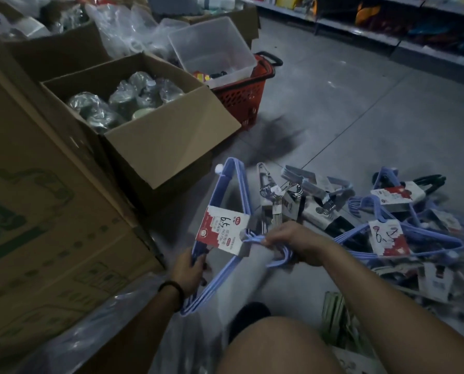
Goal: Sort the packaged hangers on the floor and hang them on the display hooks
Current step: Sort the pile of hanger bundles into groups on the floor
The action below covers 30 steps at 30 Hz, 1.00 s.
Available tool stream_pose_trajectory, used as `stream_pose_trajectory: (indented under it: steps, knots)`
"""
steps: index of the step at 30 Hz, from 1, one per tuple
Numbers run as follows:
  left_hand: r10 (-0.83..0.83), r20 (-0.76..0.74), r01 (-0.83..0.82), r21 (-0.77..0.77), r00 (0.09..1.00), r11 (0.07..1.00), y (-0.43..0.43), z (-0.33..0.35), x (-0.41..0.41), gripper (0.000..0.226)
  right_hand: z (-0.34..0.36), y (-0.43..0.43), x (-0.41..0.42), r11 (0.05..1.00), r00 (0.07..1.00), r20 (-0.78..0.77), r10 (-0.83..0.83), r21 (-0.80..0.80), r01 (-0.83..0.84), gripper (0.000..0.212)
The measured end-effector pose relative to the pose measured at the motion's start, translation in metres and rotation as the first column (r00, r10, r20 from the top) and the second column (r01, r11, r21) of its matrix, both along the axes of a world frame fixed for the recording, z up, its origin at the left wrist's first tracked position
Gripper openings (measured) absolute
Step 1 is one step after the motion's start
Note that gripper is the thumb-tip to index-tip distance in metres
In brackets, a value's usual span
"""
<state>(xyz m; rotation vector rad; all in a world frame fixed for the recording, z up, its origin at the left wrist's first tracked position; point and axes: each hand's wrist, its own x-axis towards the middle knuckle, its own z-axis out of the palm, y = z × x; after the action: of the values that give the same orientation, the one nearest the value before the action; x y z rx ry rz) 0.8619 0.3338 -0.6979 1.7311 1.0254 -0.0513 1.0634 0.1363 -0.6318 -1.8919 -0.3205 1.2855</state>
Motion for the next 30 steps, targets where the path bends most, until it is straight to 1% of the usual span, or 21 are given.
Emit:
stream_pose_trajectory:
  steps: [1, 3, 4, 5, 6, 7, 8, 10, 11, 13, 15, 17, 19, 21, 24, 26, 27, 28, 30]
  knots:
    - [0.079, -0.012, -0.079, 0.024, 0.997, 0.997, -0.006, -0.016, 0.000, 0.016, -0.010, 0.005, 0.006, 0.998, 0.995, 0.092, -0.040, -0.043, 0.044, 0.020]
    - [0.217, -0.052, -0.217, 0.009, 0.975, 0.976, -0.015, -0.046, 0.004, 0.015, -0.038, 0.015, 0.014, 0.982, 0.962, 0.233, -0.142, -0.086, 0.166, 0.026]
    - [0.275, -0.094, -0.276, -0.004, 0.957, 0.961, -0.018, -0.061, 0.007, 0.014, -0.053, 0.020, 0.014, 0.976, 0.943, 0.289, -0.165, -0.092, 0.199, 0.023]
    - [0.329, -0.137, -0.333, -0.013, 0.934, 0.943, -0.020, -0.079, 0.011, 0.012, -0.069, 0.024, 0.013, 0.977, 0.924, 0.358, -0.130, -0.113, 0.182, 0.016]
    - [0.360, -0.189, -0.368, -0.008, 0.914, 0.930, -0.020, -0.101, 0.015, 0.011, -0.082, 0.026, 0.010, 0.981, 0.903, 0.426, -0.060, -0.143, 0.133, 0.011]
    - [0.364, -0.227, -0.373, 0.004, 0.903, 0.928, -0.018, -0.128, 0.020, 0.014, -0.097, 0.028, 0.007, 0.981, 0.885, 0.465, 0.004, -0.175, 0.088, 0.011]
    - [0.352, -0.277, -0.360, 0.025, 0.894, 0.933, -0.018, -0.149, 0.025, 0.021, -0.110, 0.029, 0.003, 0.978, 0.885, 0.464, 0.038, -0.200, 0.063, 0.020]
    - [0.303, -0.382, -0.310, 0.046, 0.873, 0.950, -0.022, -0.170, 0.032, 0.029, -0.133, 0.029, -0.003, 0.963, 0.918, 0.390, 0.071, -0.266, 0.038, 0.050]
    - [0.280, -0.409, -0.282, 0.058, 0.868, 0.958, -0.027, -0.164, 0.035, 0.030, -0.143, 0.027, -0.006, 0.950, 0.924, 0.366, 0.113, -0.313, 0.008, 0.061]
    - [0.258, -0.411, -0.256, 0.062, 0.874, 0.965, -0.036, -0.156, 0.039, 0.028, -0.156, 0.020, -0.015, 0.920, 0.930, 0.305, 0.207, -0.383, -0.079, 0.066]
    - [0.233, -0.414, -0.245, 0.024, 0.880, 0.969, -0.037, -0.170, 0.039, 0.025, -0.168, 0.011, -0.025, 0.905, 0.932, 0.248, 0.265, -0.398, -0.151, 0.067]
    - [0.154, -0.480, -0.188, -0.024, 0.864, 0.982, -0.031, -0.192, 0.039, 0.027, -0.183, 0.003, -0.033, 0.890, 0.943, 0.166, 0.289, -0.410, -0.201, 0.073]
    - [0.030, -0.526, -0.087, -0.083, 0.850, 0.993, -0.027, -0.192, 0.042, 0.034, -0.198, -0.003, -0.037, 0.877, 0.953, 0.105, 0.283, -0.431, -0.213, 0.072]
    - [-0.067, -0.554, 0.007, -0.108, 0.830, 0.994, -0.028, -0.172, 0.051, 0.035, -0.205, -0.007, -0.037, 0.880, 0.963, 0.089, 0.254, -0.434, -0.192, 0.069]
    - [-0.083, -0.540, 0.031, -0.103, 0.838, 0.994, -0.031, -0.155, 0.063, 0.036, -0.201, -0.014, -0.030, 0.897, 0.969, 0.122, 0.214, -0.417, -0.146, 0.064]
    - [-0.100, -0.534, 0.082, -0.059, 0.839, 0.995, -0.034, -0.141, 0.075, 0.040, -0.187, -0.022, -0.020, 0.915, 0.967, 0.160, 0.198, -0.385, -0.124, 0.055]
    - [-0.135, -0.526, 0.129, -0.047, 0.840, 0.990, -0.036, -0.129, 0.082, 0.042, -0.177, -0.027, -0.012, 0.924, 0.965, 0.182, 0.190, -0.366, -0.113, 0.048]
    - [-0.206, -0.528, 0.211, -0.052, 0.824, 0.976, -0.040, -0.116, 0.093, 0.043, -0.165, -0.033, -0.004, 0.933, 0.963, 0.204, 0.178, -0.347, -0.099, 0.041]
    - [-0.387, -0.524, 0.415, -0.069, 0.758, 0.907, -0.049, -0.088, 0.119, 0.047, -0.141, -0.049, 0.016, 0.948, 0.956, 0.253, 0.149, -0.311, -0.066, 0.038]
